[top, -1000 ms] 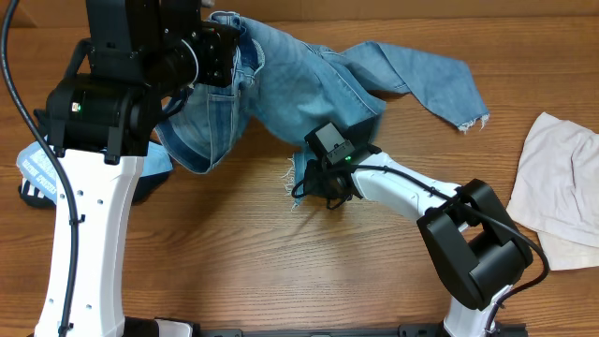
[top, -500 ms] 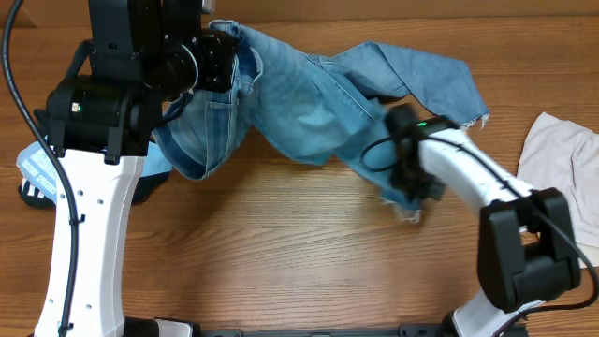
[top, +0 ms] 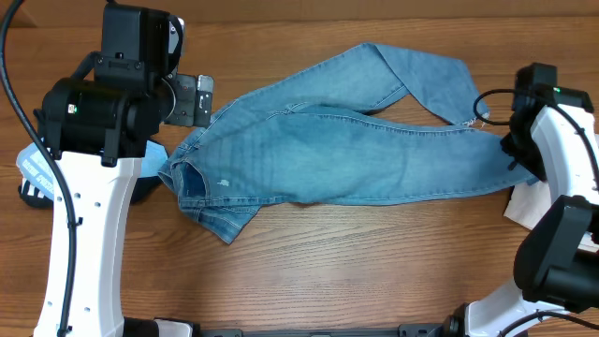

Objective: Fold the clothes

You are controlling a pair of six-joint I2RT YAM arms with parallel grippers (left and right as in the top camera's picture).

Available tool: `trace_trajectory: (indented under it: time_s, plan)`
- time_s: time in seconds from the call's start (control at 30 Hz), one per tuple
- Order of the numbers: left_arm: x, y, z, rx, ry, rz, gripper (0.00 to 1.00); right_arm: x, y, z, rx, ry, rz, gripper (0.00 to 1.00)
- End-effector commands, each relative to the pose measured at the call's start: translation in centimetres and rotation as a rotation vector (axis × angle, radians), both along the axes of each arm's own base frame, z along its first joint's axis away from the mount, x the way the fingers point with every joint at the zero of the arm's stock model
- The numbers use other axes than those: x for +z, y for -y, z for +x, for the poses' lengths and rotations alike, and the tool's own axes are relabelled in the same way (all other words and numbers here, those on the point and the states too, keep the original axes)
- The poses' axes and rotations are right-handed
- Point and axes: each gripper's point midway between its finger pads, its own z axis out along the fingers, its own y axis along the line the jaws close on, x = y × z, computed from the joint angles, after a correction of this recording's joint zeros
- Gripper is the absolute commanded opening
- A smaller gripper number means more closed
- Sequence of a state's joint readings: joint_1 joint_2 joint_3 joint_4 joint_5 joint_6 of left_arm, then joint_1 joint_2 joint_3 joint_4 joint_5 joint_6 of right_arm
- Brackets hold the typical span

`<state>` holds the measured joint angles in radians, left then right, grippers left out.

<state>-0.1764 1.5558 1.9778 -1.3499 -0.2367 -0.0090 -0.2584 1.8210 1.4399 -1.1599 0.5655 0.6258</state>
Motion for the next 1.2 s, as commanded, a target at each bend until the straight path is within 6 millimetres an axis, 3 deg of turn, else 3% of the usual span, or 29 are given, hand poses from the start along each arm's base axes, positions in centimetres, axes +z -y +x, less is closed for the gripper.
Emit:
trace_trajectory:
  time_s: [0.0,0.03,0.07,0.13,0.17,0.2,0.23,0.3,0.37,0.47,0.57,0.67,0.8,0.83,0.93,1.03,1.1,1.17]
  plan:
    - [0.7,-0.9,-0.2,0.007,0.008,0.056,1.00,1.0,-1.4,1.8,0.066,0.085,0.132,0.89]
    - [-0.1,-0.5,-0.2,-0.008,-0.023,0.041,1.00,0.9,-2.3,2.4,0.109,0.099,0.189,0.90]
    - [-1.0,-0.2,-0.2,-0.020,-0.060,0.023,1.00,0.9,-4.5,3.8,0.215,0.138,0.316,0.90]
    - [-4.5,1.5,0.0,-0.047,-0.196,-0.072,0.90,2.3,-11.2,6.4,0.516,0.272,0.626,0.86]
    - [-5.6,3.6,0.1,-0.107,-0.240,-0.172,0.84,3.5,-14.8,7.1,0.655,0.344,0.772,0.85]
    - [-6.0,4.3,0.1,-0.123,-0.261,-0.207,0.83,4.3,-16.8,7.2,0.739,0.377,0.852,0.84]
    - [-6.6,4.5,0.0,-0.100,-0.289,-0.225,0.82,4.9,-19.0,7.0,0.809,0.391,0.927,0.84]
    - [-7.9,3.4,-0.1,-0.056,-0.339,-0.197,0.81,4.2,-23.4,5.2,0.899,0.286,0.984,0.86]
    - [-7.8,1.9,0.2,0.004,-0.331,-0.194,0.98,3.7,-27.1,3.8,0.977,0.213,1.013,0.87]
    - [-9.2,-1.7,-0.3,0.131,-0.399,-0.340,1.00,3.8,-32.6,2.6,1.106,0.163,1.029,0.87]
    - [-13.9,-2.9,-1.1,0.130,-0.577,-0.515,0.93,4.2,-36.5,1.0,1.198,0.132,1.085,0.88]
    - [-18.5,-3.1,-0.4,0.128,-0.673,-0.563,0.87,4.9,-43.3,-1.4,1.259,0.115,1.176,0.88]
    - [-18.2,-2.9,1.4,0.104,-0.605,-0.598,0.87,2.6,-53.0,-3.9,1.246,0.119,1.120,0.88]
    - [-18.0,-2.9,1.4,0.104,-0.606,-0.598,0.87,2.0,-54.2,-4.4,1.219,0.121,1.109,0.89]
    - [-17.9,-2.9,0.9,0.108,-0.623,-0.599,0.86,0.6,-61.0,-6.6,1.204,0.176,1.179,0.90]
    - [-17.8,-3.1,0.7,0.116,-0.628,-0.592,0.85,-0.1,-62.6,-5.3,1.063,0.224,1.239,0.91]
    - [-17.4,-3.5,1.0,0.120,-0.609,-0.592,0.82,-1.9,-63.3,-4.6,0.925,0.208,1.275,0.90]
    - [-15.4,-4.6,2.2,0.126,-0.538,-0.591,0.82,-3.6,-63.6,-4.9,0.898,0.165,1.290,0.92]
